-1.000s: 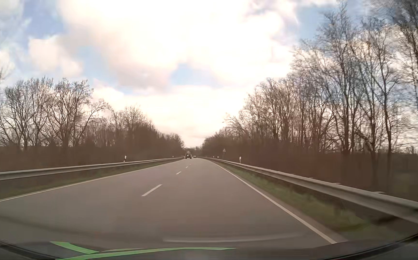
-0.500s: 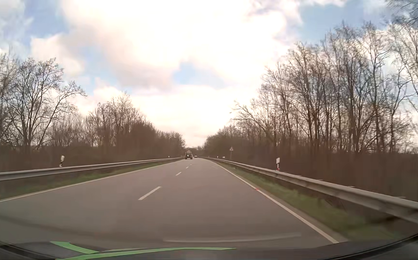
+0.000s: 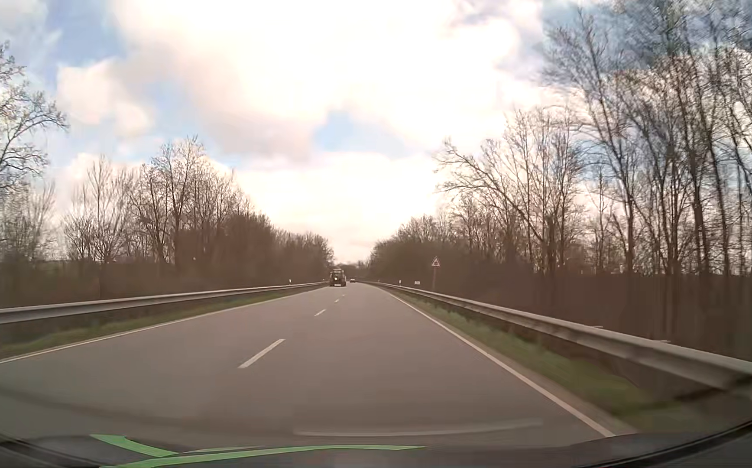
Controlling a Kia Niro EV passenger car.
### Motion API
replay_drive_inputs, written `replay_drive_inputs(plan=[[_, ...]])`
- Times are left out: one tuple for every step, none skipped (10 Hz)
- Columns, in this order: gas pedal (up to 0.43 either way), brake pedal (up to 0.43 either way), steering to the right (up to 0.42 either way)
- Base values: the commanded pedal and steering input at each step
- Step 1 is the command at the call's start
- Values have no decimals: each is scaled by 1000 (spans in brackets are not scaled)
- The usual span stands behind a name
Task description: Follow the waypoints while adhering to traffic rules and regulations
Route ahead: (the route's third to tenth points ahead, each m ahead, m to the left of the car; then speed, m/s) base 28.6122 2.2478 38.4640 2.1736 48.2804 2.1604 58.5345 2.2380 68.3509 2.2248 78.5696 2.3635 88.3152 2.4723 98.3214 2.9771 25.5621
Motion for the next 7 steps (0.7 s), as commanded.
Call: replay_drive_inputs(plan=[[220,0,-2],[220,0,-2],[220,0,-2],[220,0,-2],[220,0,-2],[220,0,-2],[220,0,-2]])
